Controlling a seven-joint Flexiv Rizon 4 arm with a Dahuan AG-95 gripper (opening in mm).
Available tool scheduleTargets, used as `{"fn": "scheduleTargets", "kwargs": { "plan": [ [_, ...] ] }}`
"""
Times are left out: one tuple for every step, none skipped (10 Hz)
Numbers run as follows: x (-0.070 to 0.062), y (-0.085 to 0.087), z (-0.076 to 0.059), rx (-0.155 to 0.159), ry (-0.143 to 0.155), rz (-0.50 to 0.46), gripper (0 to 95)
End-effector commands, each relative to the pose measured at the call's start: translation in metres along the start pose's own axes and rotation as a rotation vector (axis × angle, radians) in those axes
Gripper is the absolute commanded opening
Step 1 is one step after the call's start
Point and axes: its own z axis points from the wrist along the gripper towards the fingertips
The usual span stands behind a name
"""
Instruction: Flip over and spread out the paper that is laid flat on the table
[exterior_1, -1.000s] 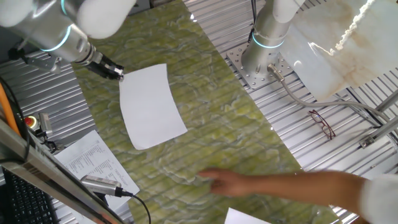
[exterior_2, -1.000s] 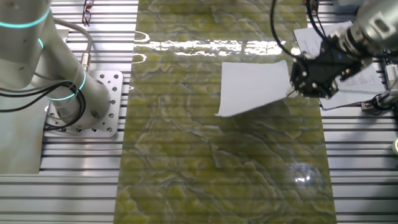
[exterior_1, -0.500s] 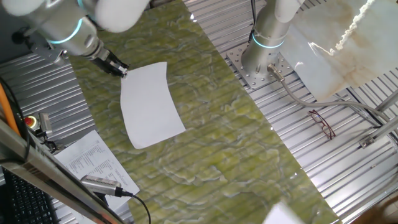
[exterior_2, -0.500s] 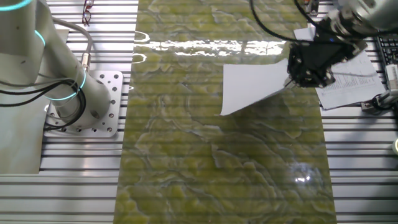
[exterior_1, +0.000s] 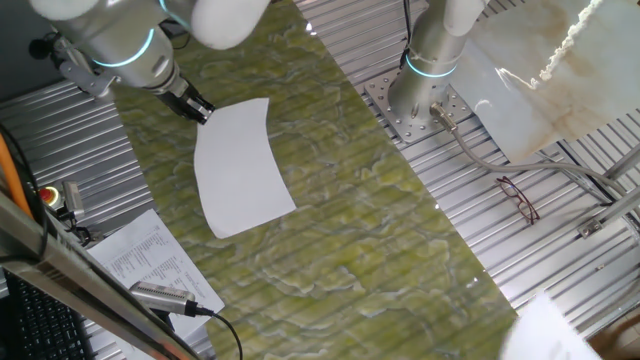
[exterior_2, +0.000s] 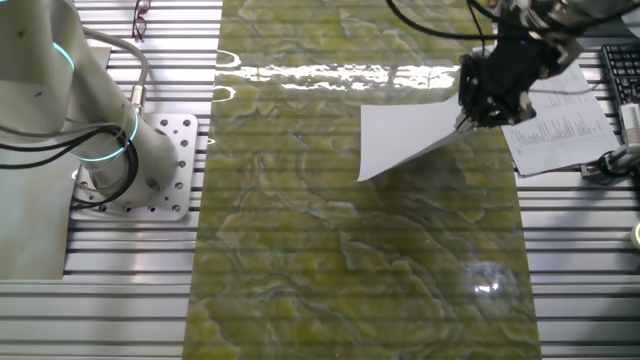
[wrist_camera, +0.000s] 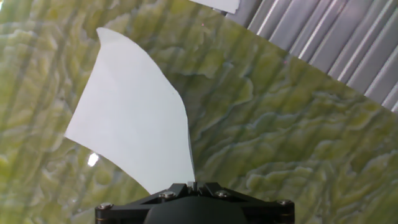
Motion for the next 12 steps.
{"fn": "scheduleTargets", "kwargs": {
  "plan": [
    [0.0023, 0.003, -0.0034, 0.008, -0.017, 0.014, 0.0],
    [0.0023, 0.0038, -0.0044, 0.011, -0.021, 0.018, 0.0],
    [0.0028, 0.0049, -0.0057, 0.013, -0.024, 0.025, 0.0],
    [0.0041, 0.0067, -0.0074, 0.022, -0.035, 0.033, 0.0],
    [0.0048, 0.0076, -0.0082, 0.028, -0.038, 0.035, 0.0],
    [0.005, 0.0079, -0.0085, 0.029, -0.038, 0.035, 0.0],
    [0.0058, 0.0094, -0.0096, 0.035, -0.039, 0.038, 0.0],
    [0.0061, 0.0097, -0.0099, 0.036, -0.039, 0.038, 0.0],
    [0.0064, 0.0107, -0.0105, 0.041, -0.042, 0.039, 0.0],
    [0.0066, 0.011, -0.0107, 0.045, -0.045, 0.043, 0.0],
    [0.007, 0.0116, -0.0112, 0.048, -0.049, 0.045, 0.0],
    [0.0072, 0.012, -0.0115, 0.049, -0.051, 0.047, 0.0]
  ]
}}
